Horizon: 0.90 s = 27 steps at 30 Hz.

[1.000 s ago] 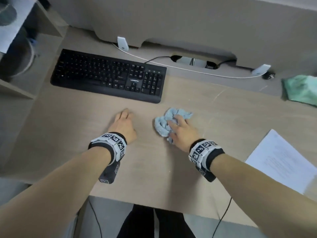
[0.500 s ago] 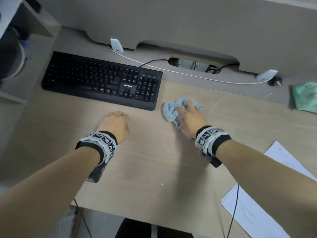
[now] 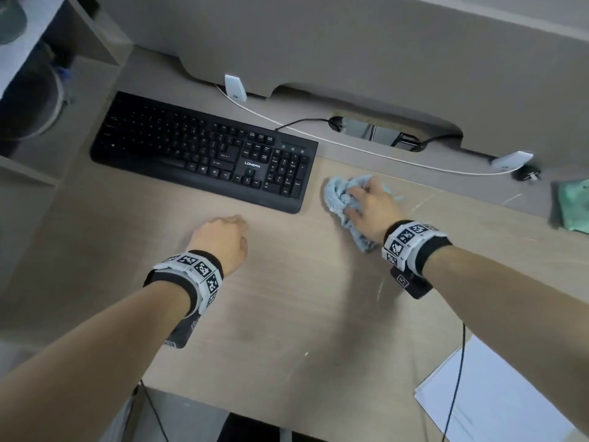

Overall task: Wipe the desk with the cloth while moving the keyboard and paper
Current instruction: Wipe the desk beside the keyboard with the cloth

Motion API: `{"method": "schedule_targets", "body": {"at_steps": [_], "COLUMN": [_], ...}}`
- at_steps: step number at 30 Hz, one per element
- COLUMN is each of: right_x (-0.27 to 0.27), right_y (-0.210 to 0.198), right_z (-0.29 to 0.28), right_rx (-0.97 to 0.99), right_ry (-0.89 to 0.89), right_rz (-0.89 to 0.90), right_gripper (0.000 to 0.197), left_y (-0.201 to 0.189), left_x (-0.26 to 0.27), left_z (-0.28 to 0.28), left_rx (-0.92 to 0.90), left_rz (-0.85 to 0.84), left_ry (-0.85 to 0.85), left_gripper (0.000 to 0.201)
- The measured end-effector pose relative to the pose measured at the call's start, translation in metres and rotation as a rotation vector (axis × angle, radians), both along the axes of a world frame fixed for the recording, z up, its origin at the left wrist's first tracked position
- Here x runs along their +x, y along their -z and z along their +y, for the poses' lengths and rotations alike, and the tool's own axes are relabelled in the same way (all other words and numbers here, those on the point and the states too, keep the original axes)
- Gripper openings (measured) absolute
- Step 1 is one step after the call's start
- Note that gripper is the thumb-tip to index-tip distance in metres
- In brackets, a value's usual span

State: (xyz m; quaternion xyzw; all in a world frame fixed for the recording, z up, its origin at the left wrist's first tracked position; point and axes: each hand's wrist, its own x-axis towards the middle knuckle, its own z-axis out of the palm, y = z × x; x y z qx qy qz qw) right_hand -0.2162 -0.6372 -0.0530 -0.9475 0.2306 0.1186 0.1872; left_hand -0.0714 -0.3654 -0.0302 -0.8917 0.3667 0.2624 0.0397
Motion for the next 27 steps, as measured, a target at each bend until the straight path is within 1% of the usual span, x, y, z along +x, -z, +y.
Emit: {"method": "schedule_targets", "body": {"at_steps": [1, 3, 6, 8, 10, 13, 15, 17, 18, 19, 22, 23, 24, 25, 26, 27], "right_x": [0.007, 0.029, 0.052, 0.049, 0.030, -0.022, -0.057, -0.076, -0.079, -0.078, -0.083, -0.090, -0.099, -0.109, -0.117, -0.123], "right_y": [0.003, 0.012, 0.008, 0.003, 0.000, 0.004, 0.005, 0.008, 0.010, 0.011, 0.012, 0.012, 0.012, 0.014, 0.014, 0.013], "right_z": [-0.007, -0.036, -0.083, -0.100, -0.103, -0.092, -0.082, -0.064, -0.047, -0.026, 0.036, 0.043, 0.040, 0.030, 0.017, 0.004], "right_rx": [-0.014, -0.044, -0.058, -0.088, -0.106, -0.120, -0.113, -0.090, -0.071, -0.055, -0.027, -0.021, -0.036, -0.053, -0.071, -0.088], "right_ry": [0.029, 0.179, 0.410, 0.478, 0.524, 0.543, 0.602, 0.644, 0.623, 0.566, 0.318, 0.274, 0.277, 0.353, 0.481, 0.651], "right_rz": [-0.014, -0.027, -0.011, 0.024, 0.028, 0.039, 0.051, 0.022, 0.010, 0.004, 0.021, 0.033, 0.041, 0.039, 0.028, 0.013], "right_gripper": [0.039, 0.040, 0.042, 0.038, 0.034, 0.037, 0.039, 0.040, 0.040, 0.041, 0.045, 0.047, 0.048, 0.047, 0.045, 0.042], "left_y": [0.000, 0.001, 0.003, 0.005, 0.007, 0.011, 0.014, 0.019, 0.021, 0.023, 0.024, 0.022, 0.021, 0.019, 0.018, 0.016], "left_x": [0.001, 0.001, -0.002, -0.002, -0.003, -0.005, -0.010, -0.017, -0.021, -0.024, -0.029, -0.028, -0.026, -0.023, -0.020, -0.016], "left_z": [0.001, 0.002, 0.004, 0.005, 0.005, 0.005, 0.005, 0.007, 0.008, 0.009, 0.010, 0.011, 0.012, 0.012, 0.014, 0.016], "left_rx": [0.000, 0.006, 0.006, 0.007, 0.018, 0.026, 0.015, 0.013, 0.014, 0.018, 0.026, 0.023, 0.021, 0.023, 0.025, 0.025], "left_rz": [-0.002, 0.001, 0.016, 0.028, 0.034, 0.010, 0.010, 0.001, -0.009, -0.022, -0.054, -0.052, -0.041, -0.026, -0.009, 0.005], "left_ry": [0.009, 0.011, -0.009, -0.017, -0.019, 0.005, 0.031, 0.059, 0.068, 0.070, 0.089, 0.094, 0.105, 0.121, 0.138, 0.160], "left_gripper": [0.027, 0.027, 0.032, 0.033, 0.036, 0.045, 0.051, 0.056, 0.058, 0.060, 0.062, 0.062, 0.061, 0.061, 0.060, 0.060]}}
